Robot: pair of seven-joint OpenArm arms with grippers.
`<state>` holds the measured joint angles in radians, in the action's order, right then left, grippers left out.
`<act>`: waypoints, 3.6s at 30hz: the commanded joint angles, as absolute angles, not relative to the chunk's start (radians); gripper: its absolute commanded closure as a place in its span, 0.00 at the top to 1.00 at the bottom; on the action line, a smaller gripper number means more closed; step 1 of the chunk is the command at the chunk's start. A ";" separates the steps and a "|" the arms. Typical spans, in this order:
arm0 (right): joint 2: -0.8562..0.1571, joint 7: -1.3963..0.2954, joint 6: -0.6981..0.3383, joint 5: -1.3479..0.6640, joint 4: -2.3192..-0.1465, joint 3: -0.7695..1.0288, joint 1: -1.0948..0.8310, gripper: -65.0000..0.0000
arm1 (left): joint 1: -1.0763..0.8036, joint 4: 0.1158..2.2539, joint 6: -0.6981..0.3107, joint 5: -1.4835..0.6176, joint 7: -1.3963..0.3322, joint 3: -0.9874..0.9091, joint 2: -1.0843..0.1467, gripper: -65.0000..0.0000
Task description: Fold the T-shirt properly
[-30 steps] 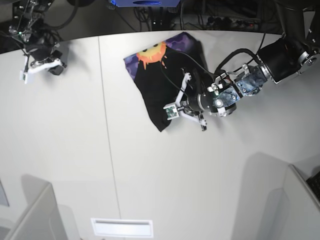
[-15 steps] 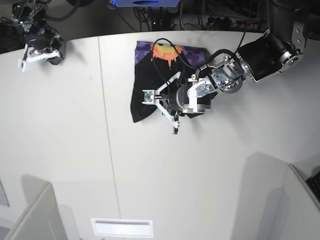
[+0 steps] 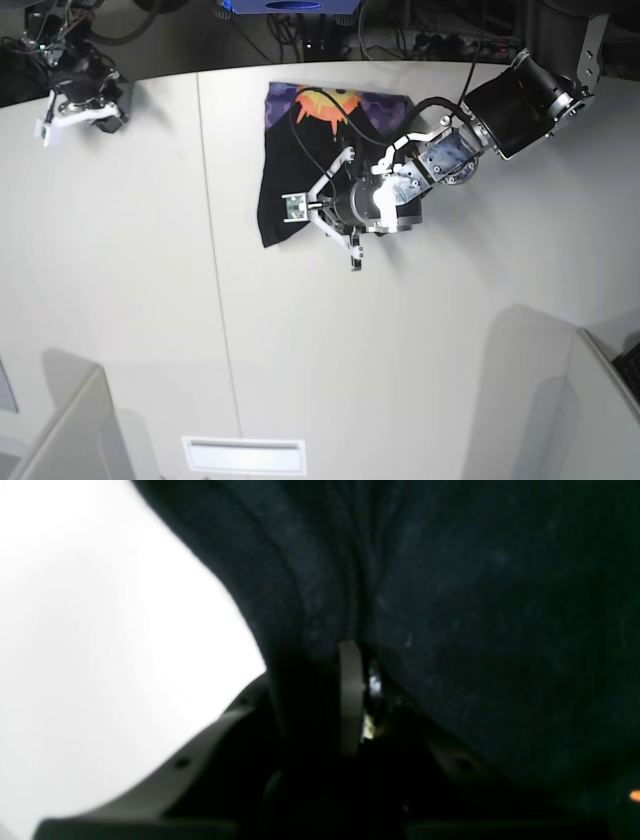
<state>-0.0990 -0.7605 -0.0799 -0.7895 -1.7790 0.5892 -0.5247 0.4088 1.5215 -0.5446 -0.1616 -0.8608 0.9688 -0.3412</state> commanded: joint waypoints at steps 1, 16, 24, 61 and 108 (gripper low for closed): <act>-0.110 -0.748 -0.087 -0.802 -1.797 0.591 -0.530 0.00 | 0.409 1.531 -0.555 -0.174 -0.886 0.967 -0.338 0.00; -0.114 -0.750 -0.087 -0.802 -1.797 0.590 -0.530 0.00 | 0.489 1.620 -0.555 -0.174 -0.888 0.960 -0.340 0.43; -0.114 -0.753 -0.088 -0.802 -1.797 0.590 -0.532 0.00 | 0.522 1.624 -0.553 -0.174 -0.888 0.868 -0.334 0.94; -0.153 -0.642 -0.522 -0.277 -2.006 0.588 -0.989 0.00 | -0.716 1.959 -0.553 0.124 0.036 -0.004 -0.509 0.00; -0.079 0.262 -0.163 0.114 -0.133 -0.018 -0.209 0.00 | -0.156 0.153 -0.510 0.125 0.213 0.004 -0.127 0.00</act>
<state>-0.0723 0.2565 -0.1654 0.1131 -0.1352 -0.0193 -0.2028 -0.1474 0.1566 -0.5007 0.1234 0.2134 0.0017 -0.1223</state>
